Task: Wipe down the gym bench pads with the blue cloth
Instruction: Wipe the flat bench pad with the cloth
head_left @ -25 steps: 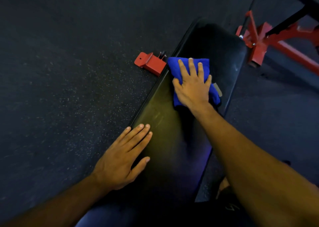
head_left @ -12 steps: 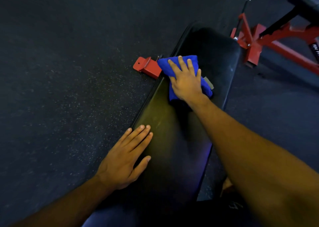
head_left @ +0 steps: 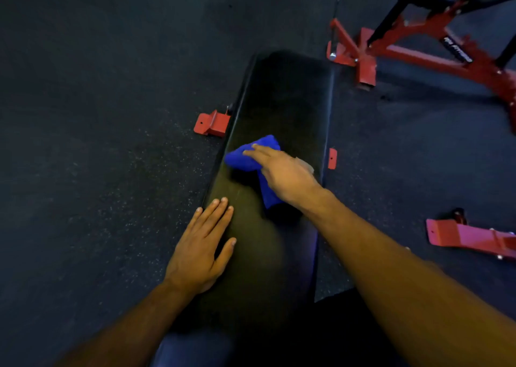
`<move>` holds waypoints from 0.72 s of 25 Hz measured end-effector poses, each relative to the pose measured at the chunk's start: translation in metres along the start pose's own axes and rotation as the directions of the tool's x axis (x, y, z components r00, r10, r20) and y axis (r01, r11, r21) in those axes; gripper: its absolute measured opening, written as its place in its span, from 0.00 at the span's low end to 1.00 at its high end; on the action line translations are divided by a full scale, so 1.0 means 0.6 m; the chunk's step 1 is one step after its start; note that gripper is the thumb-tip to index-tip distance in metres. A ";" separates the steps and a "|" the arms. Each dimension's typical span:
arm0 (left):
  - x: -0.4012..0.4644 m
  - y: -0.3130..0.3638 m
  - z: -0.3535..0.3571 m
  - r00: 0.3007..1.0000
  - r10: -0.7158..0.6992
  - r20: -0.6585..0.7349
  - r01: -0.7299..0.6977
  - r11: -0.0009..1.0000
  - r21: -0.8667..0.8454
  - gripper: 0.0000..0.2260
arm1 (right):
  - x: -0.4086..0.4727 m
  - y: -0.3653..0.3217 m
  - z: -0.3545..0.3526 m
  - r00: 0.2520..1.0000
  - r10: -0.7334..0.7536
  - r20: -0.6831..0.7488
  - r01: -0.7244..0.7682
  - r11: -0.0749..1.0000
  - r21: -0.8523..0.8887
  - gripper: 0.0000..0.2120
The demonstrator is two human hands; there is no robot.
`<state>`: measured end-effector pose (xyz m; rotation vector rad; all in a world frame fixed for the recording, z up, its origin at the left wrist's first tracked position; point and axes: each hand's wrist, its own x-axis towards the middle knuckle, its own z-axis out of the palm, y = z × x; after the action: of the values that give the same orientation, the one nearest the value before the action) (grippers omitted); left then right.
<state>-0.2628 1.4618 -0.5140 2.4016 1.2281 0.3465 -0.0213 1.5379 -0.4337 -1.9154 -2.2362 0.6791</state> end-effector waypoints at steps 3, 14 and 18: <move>-0.003 0.005 0.001 1.000 0.012 0.017 -0.012 1.000 0.019 0.29 | -0.095 0.046 -0.026 0.789 0.434 -0.434 -0.276 0.883 0.381 0.24; -0.003 0.006 0.011 1.000 0.011 0.011 -0.012 0.999 0.039 0.30 | -0.216 0.022 0.122 0.745 0.658 -0.113 -0.570 0.715 0.406 0.29; -0.001 0.008 0.010 1.000 0.005 0.015 -0.005 0.999 0.036 0.30 | -0.311 -0.032 0.145 0.651 0.740 0.170 -0.713 0.520 0.470 0.31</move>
<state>-0.2574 1.4574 -0.5169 2.4341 1.2319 0.3092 -0.0352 1.3345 -0.4669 -2.4541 -0.9264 1.1385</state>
